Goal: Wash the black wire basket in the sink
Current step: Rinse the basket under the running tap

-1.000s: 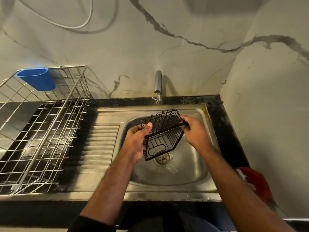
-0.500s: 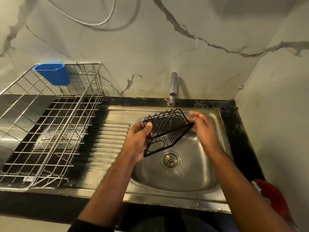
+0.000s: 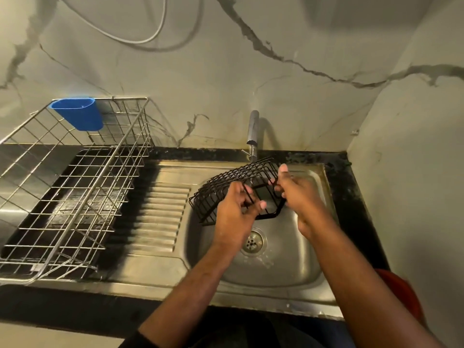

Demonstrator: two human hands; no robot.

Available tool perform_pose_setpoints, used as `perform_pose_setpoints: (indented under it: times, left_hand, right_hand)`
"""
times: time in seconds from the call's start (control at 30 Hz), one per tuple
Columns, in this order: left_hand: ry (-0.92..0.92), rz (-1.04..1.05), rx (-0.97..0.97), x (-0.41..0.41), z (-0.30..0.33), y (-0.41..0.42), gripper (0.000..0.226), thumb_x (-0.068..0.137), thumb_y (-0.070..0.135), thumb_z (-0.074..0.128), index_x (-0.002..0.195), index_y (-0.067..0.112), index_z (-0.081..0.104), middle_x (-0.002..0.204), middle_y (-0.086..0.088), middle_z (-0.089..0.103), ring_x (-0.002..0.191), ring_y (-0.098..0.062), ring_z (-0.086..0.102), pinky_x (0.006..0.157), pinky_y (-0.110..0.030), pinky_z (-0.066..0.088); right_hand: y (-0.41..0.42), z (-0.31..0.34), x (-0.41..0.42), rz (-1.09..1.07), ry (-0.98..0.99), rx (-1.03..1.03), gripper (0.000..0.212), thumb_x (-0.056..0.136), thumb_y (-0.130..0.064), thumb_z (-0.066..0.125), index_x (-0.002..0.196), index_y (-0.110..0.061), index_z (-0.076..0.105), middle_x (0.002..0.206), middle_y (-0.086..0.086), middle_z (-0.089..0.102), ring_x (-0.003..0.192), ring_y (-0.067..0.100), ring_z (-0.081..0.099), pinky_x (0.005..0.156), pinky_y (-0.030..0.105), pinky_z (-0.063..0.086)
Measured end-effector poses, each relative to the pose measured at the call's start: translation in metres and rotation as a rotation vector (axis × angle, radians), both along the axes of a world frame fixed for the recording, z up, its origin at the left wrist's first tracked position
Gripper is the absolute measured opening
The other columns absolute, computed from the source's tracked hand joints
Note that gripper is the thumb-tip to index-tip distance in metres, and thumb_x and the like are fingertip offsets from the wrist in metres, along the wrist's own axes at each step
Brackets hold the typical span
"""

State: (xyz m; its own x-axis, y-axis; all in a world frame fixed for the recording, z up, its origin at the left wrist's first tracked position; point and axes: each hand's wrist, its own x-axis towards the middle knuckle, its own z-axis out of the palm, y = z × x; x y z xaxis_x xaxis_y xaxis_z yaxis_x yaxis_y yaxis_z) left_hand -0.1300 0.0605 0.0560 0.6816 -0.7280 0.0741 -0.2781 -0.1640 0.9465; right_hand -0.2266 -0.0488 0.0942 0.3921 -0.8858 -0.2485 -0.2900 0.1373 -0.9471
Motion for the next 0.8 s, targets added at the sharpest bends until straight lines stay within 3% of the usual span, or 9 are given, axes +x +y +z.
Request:
perform_pose_setpoints:
  times: [0.1, 0.17, 0.23, 0.3, 0.43, 0.53, 0.63, 0.7, 0.8]
  left_hand:
    - [-0.186, -0.053, 0.029, -0.020, 0.001, 0.000, 0.030, 0.087, 0.015, 0.080, 0.104, 0.008, 0.057, 0.084, 0.009, 0.071, 0.077, 0.000, 0.066, 0.071, -0.008, 0.045]
    - [-0.281, -0.119, 0.057, -0.030, 0.000, 0.000, 0.021, 0.094, 0.022, 0.073, 0.102, 0.009, 0.060, 0.079, 0.016, 0.067, 0.069, 0.007, 0.063, 0.067, -0.006, 0.043]
    - [-0.359, -0.151, 0.108, -0.034, 0.001, 0.004, 0.023, 0.101, 0.037, 0.061, 0.099, 0.014, 0.062, 0.071, 0.013, 0.067, 0.059, 0.005, 0.062, 0.061, -0.014, 0.051]
    - [-0.399, -0.108, 0.155, -0.035, 0.005, 0.011, 0.032, 0.104, 0.045, 0.052, 0.101, 0.018, 0.068, 0.068, 0.005, 0.071, 0.056, -0.003, 0.069, 0.057, -0.028, 0.060]
    - [-0.199, 0.181, 0.049, -0.034, 0.005, 0.028, 0.023, 0.103, 0.034, 0.058, 0.100, 0.018, 0.074, 0.065, 0.001, 0.072, 0.054, -0.007, 0.071, 0.060, -0.033, 0.063]
    - [-0.158, 0.398, 0.046, -0.012, -0.010, 0.042, 0.010, 0.101, 0.028, 0.062, 0.097, 0.024, 0.071, 0.082, 0.005, 0.074, 0.073, -0.013, 0.072, 0.071, -0.043, 0.064]
    - [-0.020, 0.467, 0.097, 0.019, -0.027, 0.062, 0.010, 0.100, 0.033, 0.063, 0.109, 0.028, 0.064, 0.102, 0.006, 0.067, 0.095, -0.018, 0.067, 0.080, -0.054, 0.062]
    - [0.146, 0.433, 0.064, 0.034, -0.029, 0.074, 0.021, 0.101, 0.041, 0.059, 0.115, 0.025, 0.061, 0.108, 0.007, 0.064, 0.103, -0.017, 0.063, 0.085, -0.048, 0.060]
    - [0.419, 0.314, 0.023, 0.053, -0.010, 0.084, 0.033, 0.104, 0.051, 0.047, 0.117, 0.024, 0.062, 0.107, 0.006, 0.068, 0.105, -0.019, 0.062, 0.076, -0.029, 0.048]
  right_hand:
    - [-0.004, -0.010, -0.007, -0.026, -0.142, 0.263, 0.045, 0.092, -0.062, 0.054, 0.101, -0.022, 0.070, 0.107, -0.003, 0.069, 0.102, 0.012, 0.059, 0.105, 0.040, 0.038]
    - [-0.003, -0.016, -0.013, -0.037, -0.189, 0.323, 0.063, 0.077, -0.077, 0.061, 0.110, -0.025, 0.070, 0.115, -0.004, 0.069, 0.109, 0.013, 0.059, 0.109, 0.043, 0.033]
    - [-0.001, -0.022, -0.020, -0.043, -0.207, 0.337, 0.082, 0.059, -0.085, 0.067, 0.118, -0.028, 0.068, 0.126, -0.005, 0.066, 0.119, 0.016, 0.057, 0.113, 0.051, 0.032]
    - [0.002, -0.025, -0.025, -0.054, -0.221, 0.329, 0.074, 0.070, -0.074, 0.069, 0.128, -0.028, 0.061, 0.134, -0.007, 0.058, 0.125, 0.016, 0.049, 0.114, 0.050, 0.030]
    - [0.004, -0.040, -0.036, -0.089, -0.272, 0.327, 0.036, 0.087, -0.055, 0.068, 0.106, -0.024, 0.064, 0.107, -0.016, 0.062, 0.107, 0.007, 0.053, 0.097, 0.036, 0.031]
    - [0.009, -0.039, -0.046, -0.112, -0.288, 0.341, 0.037, 0.086, -0.051, 0.070, 0.102, -0.018, 0.063, 0.100, -0.018, 0.061, 0.101, 0.002, 0.051, 0.098, 0.035, 0.027]
    - [0.017, -0.030, -0.056, -0.153, -0.322, 0.320, 0.048, 0.075, -0.064, 0.074, 0.110, -0.030, 0.068, 0.111, -0.015, 0.064, 0.120, 0.011, 0.050, 0.112, 0.044, 0.028]
    - [0.026, -0.026, -0.062, -0.176, -0.337, 0.294, 0.065, 0.063, -0.073, 0.076, 0.115, -0.035, 0.070, 0.125, -0.008, 0.066, 0.126, 0.017, 0.055, 0.113, 0.054, 0.034]
    - [0.044, -0.019, -0.070, -0.297, -0.320, 0.223, 0.058, 0.075, -0.063, 0.073, 0.122, -0.030, 0.067, 0.124, -0.004, 0.065, 0.117, 0.017, 0.059, 0.095, 0.042, 0.048]
